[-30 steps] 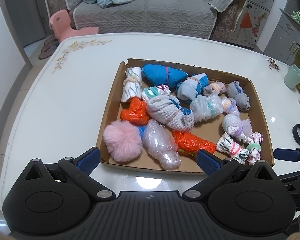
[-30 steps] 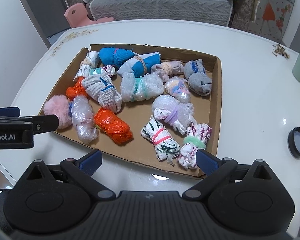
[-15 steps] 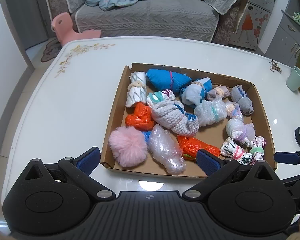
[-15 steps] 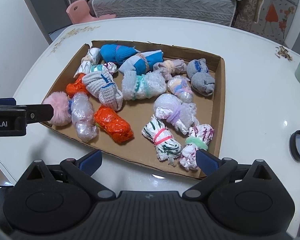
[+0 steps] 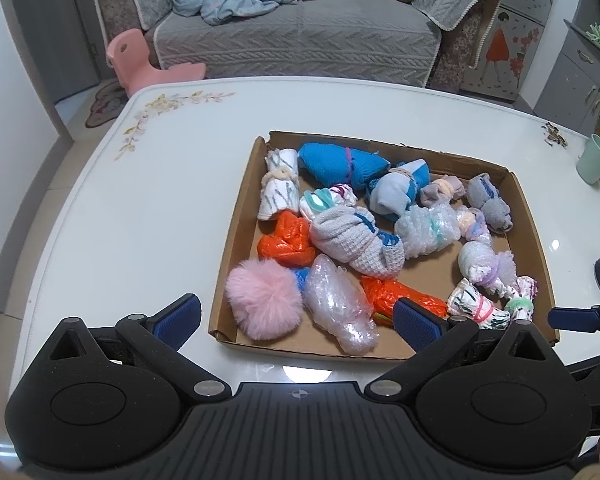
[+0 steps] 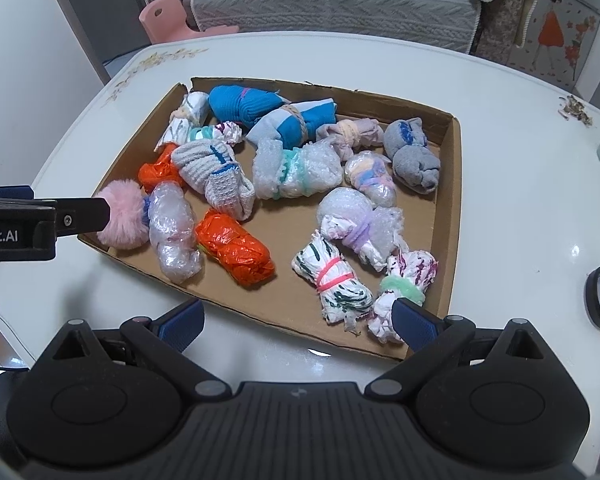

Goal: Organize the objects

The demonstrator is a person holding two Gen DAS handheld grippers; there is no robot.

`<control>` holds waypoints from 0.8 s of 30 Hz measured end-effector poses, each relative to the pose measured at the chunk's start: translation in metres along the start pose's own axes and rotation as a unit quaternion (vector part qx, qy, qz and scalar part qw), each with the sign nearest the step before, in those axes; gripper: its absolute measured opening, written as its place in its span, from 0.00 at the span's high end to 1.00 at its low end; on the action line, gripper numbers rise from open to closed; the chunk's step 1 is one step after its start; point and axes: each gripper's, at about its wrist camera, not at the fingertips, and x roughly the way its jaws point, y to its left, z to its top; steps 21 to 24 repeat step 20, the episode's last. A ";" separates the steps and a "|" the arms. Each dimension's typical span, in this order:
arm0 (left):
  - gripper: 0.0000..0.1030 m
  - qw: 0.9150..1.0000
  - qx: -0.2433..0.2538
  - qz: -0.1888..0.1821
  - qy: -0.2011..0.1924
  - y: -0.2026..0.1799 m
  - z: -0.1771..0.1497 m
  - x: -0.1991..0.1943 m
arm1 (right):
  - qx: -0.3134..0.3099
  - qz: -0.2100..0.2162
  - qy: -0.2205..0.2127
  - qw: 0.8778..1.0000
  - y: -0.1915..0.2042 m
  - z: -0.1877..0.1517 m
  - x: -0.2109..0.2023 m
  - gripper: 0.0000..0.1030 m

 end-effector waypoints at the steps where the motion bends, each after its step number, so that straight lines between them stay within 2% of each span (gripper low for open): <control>1: 0.01 1.000 0.001 0.001 0.000 0.000 0.000 0.000 | 0.000 0.000 0.000 1.000 0.000 0.000 0.000 0.03; 13: 0.01 1.000 0.001 0.001 0.001 0.001 -0.001 0.001 | -0.006 0.002 0.004 1.000 0.002 -0.001 0.001 0.03; 18: 0.01 1.000 0.001 -0.011 -0.016 0.002 0.000 -0.004 | -0.006 0.003 0.002 1.000 0.001 0.000 0.000 0.03; 24: 0.01 1.000 0.009 -0.011 -0.015 0.001 0.001 -0.003 | -0.006 0.002 0.002 1.000 0.001 0.000 0.000 0.03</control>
